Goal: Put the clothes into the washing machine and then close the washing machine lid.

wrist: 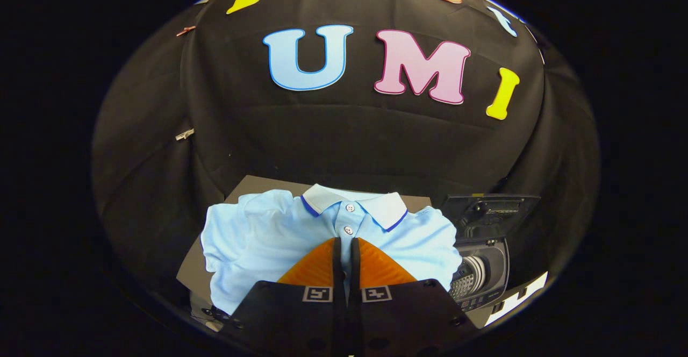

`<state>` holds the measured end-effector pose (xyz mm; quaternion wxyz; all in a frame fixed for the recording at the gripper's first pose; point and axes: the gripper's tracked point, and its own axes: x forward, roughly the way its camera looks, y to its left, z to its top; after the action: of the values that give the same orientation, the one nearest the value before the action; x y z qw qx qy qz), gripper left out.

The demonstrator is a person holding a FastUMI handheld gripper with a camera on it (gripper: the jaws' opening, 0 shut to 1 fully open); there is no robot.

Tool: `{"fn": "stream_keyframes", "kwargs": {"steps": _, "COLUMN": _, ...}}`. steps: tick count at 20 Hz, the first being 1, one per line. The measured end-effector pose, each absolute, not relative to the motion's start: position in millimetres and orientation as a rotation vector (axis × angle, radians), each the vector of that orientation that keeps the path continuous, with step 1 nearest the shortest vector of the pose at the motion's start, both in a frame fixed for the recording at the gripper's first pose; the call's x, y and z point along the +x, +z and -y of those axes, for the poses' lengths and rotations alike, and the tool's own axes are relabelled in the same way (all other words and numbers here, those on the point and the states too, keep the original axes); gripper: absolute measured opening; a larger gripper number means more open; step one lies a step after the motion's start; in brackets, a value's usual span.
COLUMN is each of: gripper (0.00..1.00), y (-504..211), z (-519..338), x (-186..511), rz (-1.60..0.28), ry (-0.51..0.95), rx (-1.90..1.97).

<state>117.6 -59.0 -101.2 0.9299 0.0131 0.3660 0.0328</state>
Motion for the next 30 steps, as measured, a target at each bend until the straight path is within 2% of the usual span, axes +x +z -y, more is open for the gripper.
{"fn": "stream_keyframes", "kwargs": {"steps": 11, "gripper": 0.05, "y": -81, "z": 135, "x": 116, "rz": -0.724, "ry": 0.112, "rx": 0.112}}
{"fn": "stream_keyframes", "kwargs": {"steps": 16, "gripper": 0.05, "y": -87, "z": 171, "x": 115, "rz": -0.782, "ry": 0.157, "rx": 0.207}}
{"fn": "stream_keyframes", "kwargs": {"steps": 30, "gripper": 0.05, "y": -95, "z": 298, "x": 130, "rz": -0.789, "ry": 0.311, "rx": 0.298}}
